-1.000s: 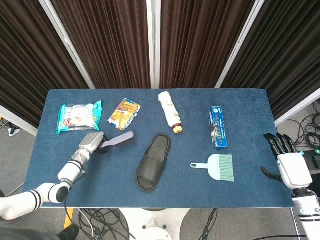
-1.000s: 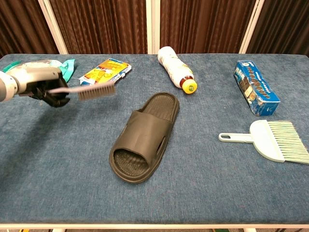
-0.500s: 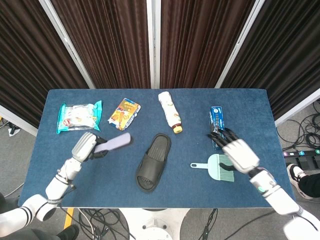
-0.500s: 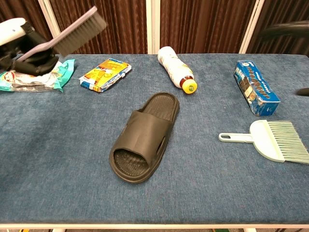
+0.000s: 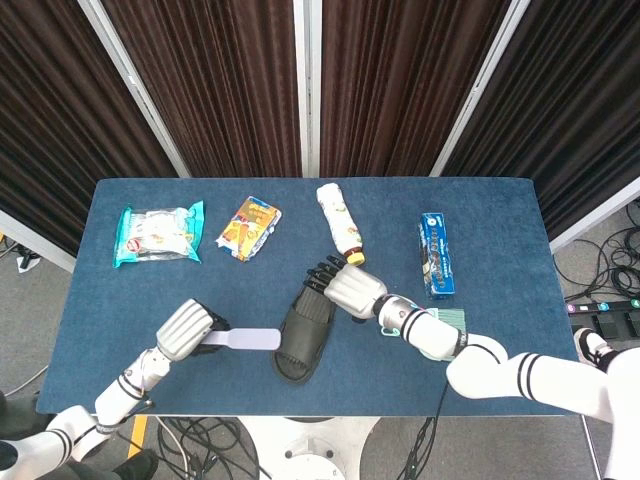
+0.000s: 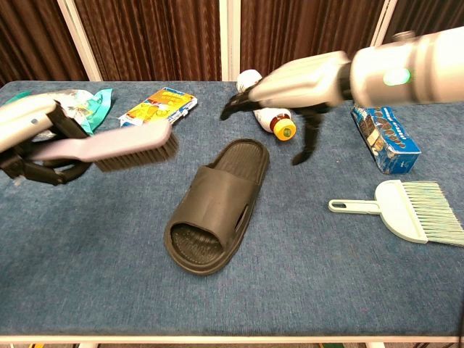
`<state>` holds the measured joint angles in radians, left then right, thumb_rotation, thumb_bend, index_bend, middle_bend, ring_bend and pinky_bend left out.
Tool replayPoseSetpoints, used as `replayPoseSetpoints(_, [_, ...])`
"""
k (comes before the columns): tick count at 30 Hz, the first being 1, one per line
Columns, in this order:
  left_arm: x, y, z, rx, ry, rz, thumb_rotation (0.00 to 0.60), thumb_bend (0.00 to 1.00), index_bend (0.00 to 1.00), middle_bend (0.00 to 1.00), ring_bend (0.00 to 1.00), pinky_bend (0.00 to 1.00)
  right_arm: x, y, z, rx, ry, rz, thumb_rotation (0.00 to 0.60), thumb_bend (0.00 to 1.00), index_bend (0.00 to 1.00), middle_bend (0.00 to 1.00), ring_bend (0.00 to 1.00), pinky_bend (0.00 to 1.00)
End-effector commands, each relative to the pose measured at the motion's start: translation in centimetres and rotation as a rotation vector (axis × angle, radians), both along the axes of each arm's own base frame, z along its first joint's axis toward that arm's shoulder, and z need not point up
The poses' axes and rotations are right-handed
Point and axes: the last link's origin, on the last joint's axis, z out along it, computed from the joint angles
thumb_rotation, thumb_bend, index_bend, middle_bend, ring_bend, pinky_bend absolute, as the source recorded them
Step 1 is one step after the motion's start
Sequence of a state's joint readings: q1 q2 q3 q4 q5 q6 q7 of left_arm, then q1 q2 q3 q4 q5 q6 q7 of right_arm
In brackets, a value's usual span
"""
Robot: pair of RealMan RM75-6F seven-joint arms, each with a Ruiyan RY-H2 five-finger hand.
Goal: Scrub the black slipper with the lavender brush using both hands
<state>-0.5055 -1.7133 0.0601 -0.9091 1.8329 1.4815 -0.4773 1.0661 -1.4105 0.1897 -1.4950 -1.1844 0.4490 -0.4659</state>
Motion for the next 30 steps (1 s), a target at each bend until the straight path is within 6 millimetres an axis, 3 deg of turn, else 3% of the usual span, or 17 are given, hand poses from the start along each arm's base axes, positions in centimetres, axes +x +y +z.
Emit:
replayPoseSetpoints(1, [0.5,0.1,-1.2,0.001,0.021,-0.022,0.6,0.57,1.0,1.0,1.0,1.0,0.8,-0.6,-3.0,0.003,0.071,0.023,0.6,0.07,0.0,0.0,0.0,0.0])
replayPoseSetpoints(9, [1.1,1.5,-3.1,0.012,0.086,-0.034,0.6,0.57,1.0,1.0,1.0,1.0,1.2,-1.2,-5.8,0.0,0.14,0.002,0.6,0.07,0.0,0.0,0.0,0.0])
replayPoseSetpoints(22, [1.5,2.6,-4.2,0.012,0.111,-0.03,0.6,0.57,1.0,1.0,1.0,1.0,1.5,-1.8,-7.8,-0.034,0.19,0.024,0.6,0.07,0.0,0.01,0.0,0.0])
replayPoseSetpoints(24, [1.6,2.7,-4.5,0.018,0.128,-0.041,0.6,0.57,1.0,1.0,1.0,1.0,1.6,-1.9,-7.9,-0.046,0.185,0.033,0.6,0.07,0.1,0.09,0.0,0.0])
replayPoseSetpoints(26, [1.7,2.9,-5.0,0.016,0.148,-0.045,0.6,0.57,1.0,1.0,1.0,1.0,1.7,-1.8,-8.0,-0.057,0.175,0.042,0.6,0.08,0.28,0.21,0.04,0.03])
replayPoseSetpoints(30, [2.0,3.6,-5.9,0.0,0.148,-0.01,0.6,0.57,1.0,1.0,1.0,1.0,1.6,-1.7,-8.0,-0.061,0.166,0.046,0.6,0.11,0.57,0.35,0.14,0.17])
